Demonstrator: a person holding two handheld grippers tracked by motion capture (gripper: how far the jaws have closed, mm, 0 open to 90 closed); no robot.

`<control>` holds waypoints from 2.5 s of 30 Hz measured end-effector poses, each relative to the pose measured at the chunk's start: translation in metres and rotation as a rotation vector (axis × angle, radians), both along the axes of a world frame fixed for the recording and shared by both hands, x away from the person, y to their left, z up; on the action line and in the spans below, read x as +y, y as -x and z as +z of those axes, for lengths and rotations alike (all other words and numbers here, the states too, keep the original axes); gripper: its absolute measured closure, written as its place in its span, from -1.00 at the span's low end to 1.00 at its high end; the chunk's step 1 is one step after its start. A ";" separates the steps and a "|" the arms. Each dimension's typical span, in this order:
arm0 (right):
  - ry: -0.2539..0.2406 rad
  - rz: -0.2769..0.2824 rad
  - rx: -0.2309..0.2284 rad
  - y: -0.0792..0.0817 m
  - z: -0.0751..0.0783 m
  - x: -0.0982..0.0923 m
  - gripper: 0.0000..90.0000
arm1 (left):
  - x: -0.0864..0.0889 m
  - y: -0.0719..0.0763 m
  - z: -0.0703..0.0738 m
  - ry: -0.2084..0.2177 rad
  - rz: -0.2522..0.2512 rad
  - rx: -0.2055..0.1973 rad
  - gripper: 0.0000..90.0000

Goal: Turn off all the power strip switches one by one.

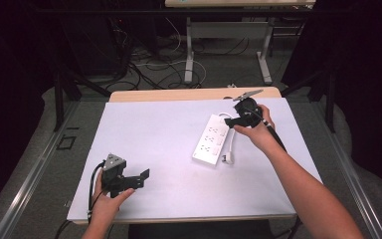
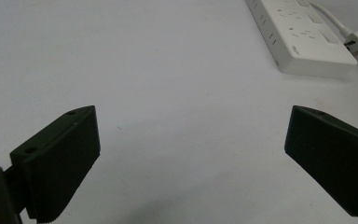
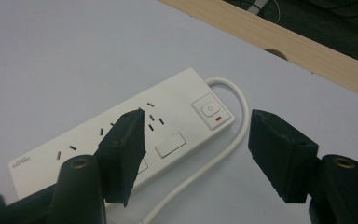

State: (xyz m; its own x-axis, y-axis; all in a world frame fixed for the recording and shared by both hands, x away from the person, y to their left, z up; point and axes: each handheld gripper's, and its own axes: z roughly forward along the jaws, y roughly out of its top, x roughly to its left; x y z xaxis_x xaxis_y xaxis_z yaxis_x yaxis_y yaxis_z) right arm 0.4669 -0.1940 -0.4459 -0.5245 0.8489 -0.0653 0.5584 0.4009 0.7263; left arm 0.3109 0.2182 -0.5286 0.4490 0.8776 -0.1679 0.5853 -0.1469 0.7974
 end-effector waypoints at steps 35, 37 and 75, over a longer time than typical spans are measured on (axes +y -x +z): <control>0.020 -0.048 0.115 -0.063 -0.050 0.022 1.00 | 0.005 -0.002 -0.003 0.013 0.009 0.014 -0.90; 0.026 -0.057 0.137 -0.067 -0.058 0.022 1.00 | 0.005 -0.001 -0.003 0.012 0.011 0.014 -0.90; 0.022 -0.140 0.123 -0.081 -0.076 0.020 1.00 | 0.009 -0.001 -0.005 0.009 0.029 0.026 -0.86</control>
